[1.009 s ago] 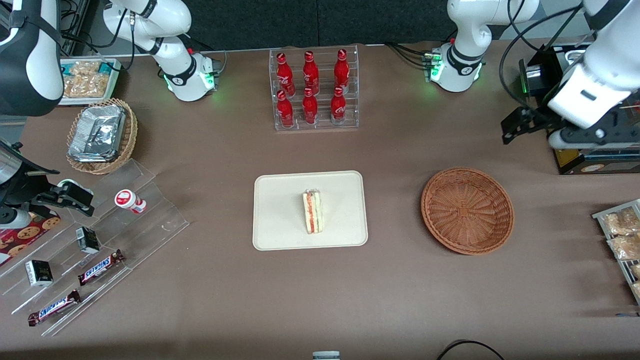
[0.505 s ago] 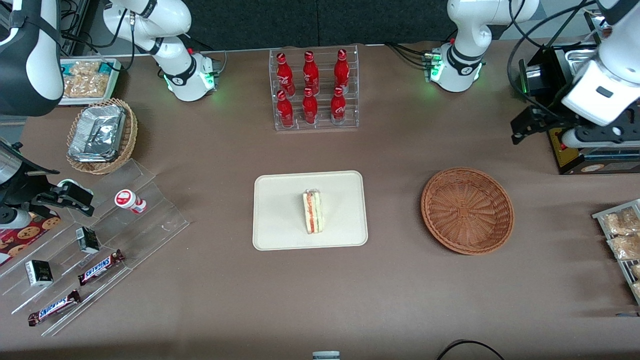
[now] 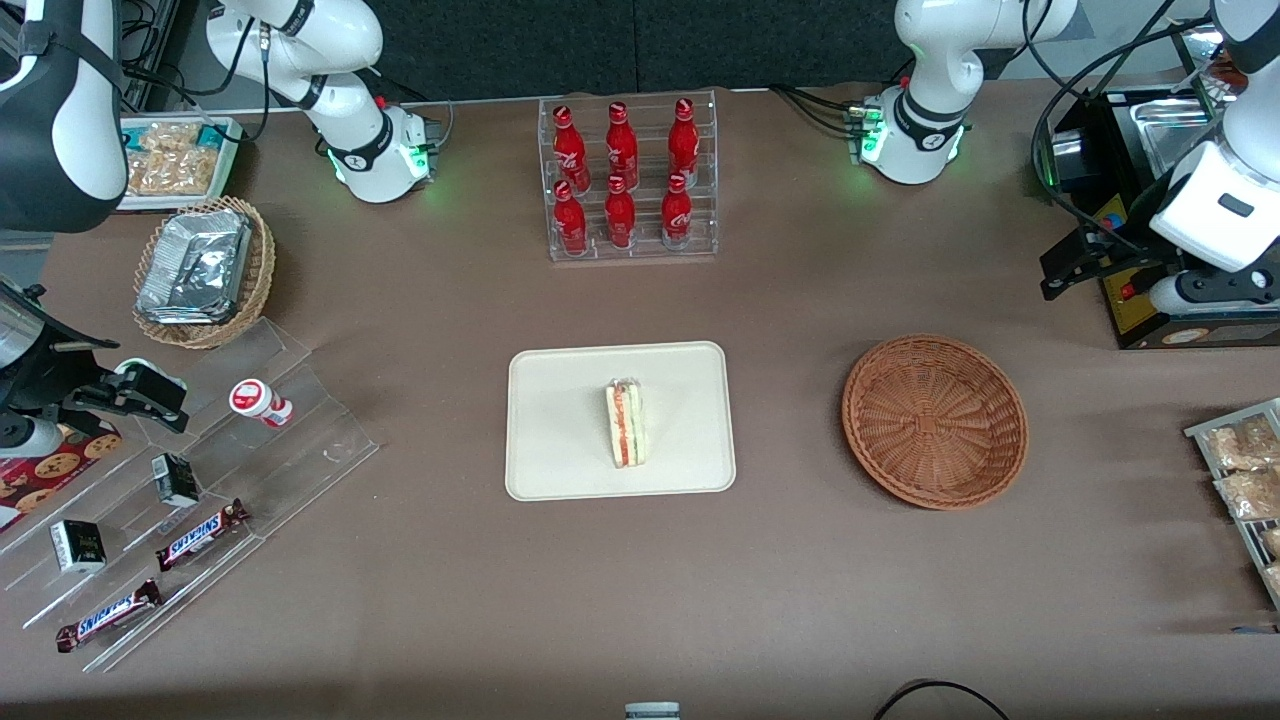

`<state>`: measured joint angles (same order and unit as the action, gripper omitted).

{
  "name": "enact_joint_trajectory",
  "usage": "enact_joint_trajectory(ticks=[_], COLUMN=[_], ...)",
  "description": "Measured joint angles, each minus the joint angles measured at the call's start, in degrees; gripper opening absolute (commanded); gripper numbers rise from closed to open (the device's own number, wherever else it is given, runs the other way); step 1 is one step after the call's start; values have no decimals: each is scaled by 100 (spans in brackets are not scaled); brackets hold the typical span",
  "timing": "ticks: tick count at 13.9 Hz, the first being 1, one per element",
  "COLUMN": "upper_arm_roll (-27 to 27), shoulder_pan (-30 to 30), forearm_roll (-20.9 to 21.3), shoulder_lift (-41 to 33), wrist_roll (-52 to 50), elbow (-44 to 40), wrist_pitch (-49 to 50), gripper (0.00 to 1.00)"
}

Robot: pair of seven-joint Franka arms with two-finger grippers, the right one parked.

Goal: Place sandwich from basket to tray

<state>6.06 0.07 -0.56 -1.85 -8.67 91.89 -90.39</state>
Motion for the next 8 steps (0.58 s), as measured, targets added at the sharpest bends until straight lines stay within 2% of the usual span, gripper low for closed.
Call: enact_joint_trajectory(ticks=[8], upper_arm_roll=[72], shoulder_pan=[0], forearm_roll=[93], shoulder_lift=[1], wrist_roll=[6], elbow=[-119], wrist_pitch=[35], gripper=[100])
